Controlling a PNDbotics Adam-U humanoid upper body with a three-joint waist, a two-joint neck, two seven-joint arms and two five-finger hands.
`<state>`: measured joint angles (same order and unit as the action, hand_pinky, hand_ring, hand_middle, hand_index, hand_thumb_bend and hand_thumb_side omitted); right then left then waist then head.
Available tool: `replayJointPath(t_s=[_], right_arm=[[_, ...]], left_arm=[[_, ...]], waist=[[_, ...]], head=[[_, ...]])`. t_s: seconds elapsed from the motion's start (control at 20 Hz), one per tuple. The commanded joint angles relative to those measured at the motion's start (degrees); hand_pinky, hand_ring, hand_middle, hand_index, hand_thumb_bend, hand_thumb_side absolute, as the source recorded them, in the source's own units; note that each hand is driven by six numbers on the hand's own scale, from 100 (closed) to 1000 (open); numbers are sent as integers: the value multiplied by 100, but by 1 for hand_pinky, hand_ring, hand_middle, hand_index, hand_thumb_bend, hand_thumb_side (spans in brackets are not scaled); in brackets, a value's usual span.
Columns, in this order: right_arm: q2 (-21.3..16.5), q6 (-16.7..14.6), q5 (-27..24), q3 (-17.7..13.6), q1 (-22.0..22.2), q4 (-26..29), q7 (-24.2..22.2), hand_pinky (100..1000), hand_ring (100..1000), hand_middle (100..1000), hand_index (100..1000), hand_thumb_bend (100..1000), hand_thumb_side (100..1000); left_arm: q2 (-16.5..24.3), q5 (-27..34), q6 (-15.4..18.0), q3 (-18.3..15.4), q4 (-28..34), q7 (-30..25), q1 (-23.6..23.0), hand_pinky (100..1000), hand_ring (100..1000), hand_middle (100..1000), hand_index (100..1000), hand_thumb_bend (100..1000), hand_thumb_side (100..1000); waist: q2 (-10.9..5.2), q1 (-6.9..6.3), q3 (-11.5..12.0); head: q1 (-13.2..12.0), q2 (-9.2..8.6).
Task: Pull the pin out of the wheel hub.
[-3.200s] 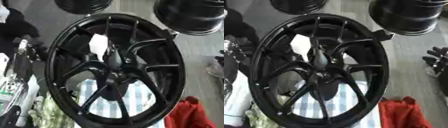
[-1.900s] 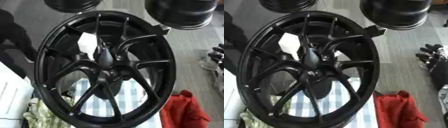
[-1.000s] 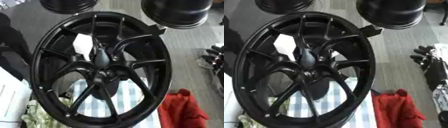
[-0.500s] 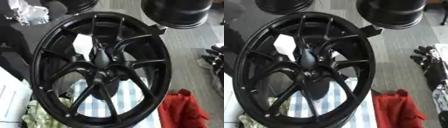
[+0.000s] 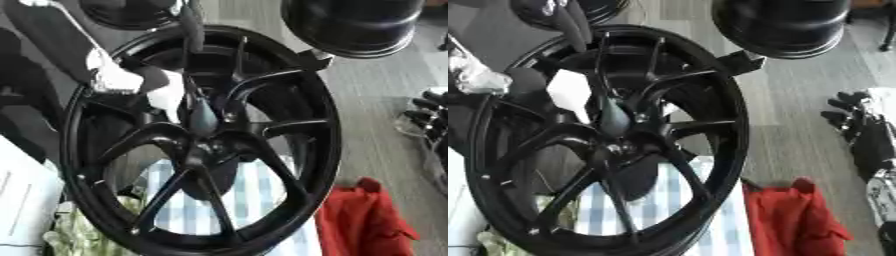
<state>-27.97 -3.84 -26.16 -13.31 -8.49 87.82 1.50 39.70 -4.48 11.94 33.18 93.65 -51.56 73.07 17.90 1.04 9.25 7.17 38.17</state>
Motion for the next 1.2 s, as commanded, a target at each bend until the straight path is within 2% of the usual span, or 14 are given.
replayJointPath(t_s=[0.05,0.1,0.25,0.55,0.75,1.0,1.05,1.2], right_arm=[[-206,4,57,-12,-13,37,-8,935,761,768,840,100,812],[-208,3,61,-10,-14,36,-9,935,761,768,840,100,811],[-212,4,63,-6,-18,36,-14,934,761,768,840,100,811],[-220,20,70,3,-16,28,-19,933,760,767,840,100,813],[-226,30,90,22,-7,22,-34,933,759,767,839,100,814],[-230,33,84,20,-14,20,-31,933,758,766,839,100,813],[-231,36,84,22,-15,20,-33,933,758,766,839,100,814],[-237,50,93,25,-19,10,-33,933,758,765,839,100,814]], left_arm=[[26,-253,282,27,-100,-40,151,872,847,779,817,268,228],[19,-322,344,45,-144,-40,154,874,848,779,815,282,190],[3,-537,524,65,-259,-40,163,882,851,781,813,336,200],[51,-684,774,13,-380,-40,108,877,845,774,815,343,205],[85,-616,766,0,-406,-40,81,873,844,763,807,350,199],[18,-580,670,120,-714,-40,74,877,850,770,838,298,187],[-2,-602,657,168,-794,-40,74,877,851,772,840,288,210],[-39,-626,658,252,-979,-40,66,886,858,777,850,313,420]], waist=[[-171,-8,-3],[-172,-10,-4],[-175,-14,-8],[-169,-22,-6],[-167,-27,2],[-169,-33,-10],[-169,-36,-12],[-169,-41,-17]], head=[[10,-48],[6,-53],[-5,-56],[13,-27],[32,2],[19,16],[16,15],[23,32]])
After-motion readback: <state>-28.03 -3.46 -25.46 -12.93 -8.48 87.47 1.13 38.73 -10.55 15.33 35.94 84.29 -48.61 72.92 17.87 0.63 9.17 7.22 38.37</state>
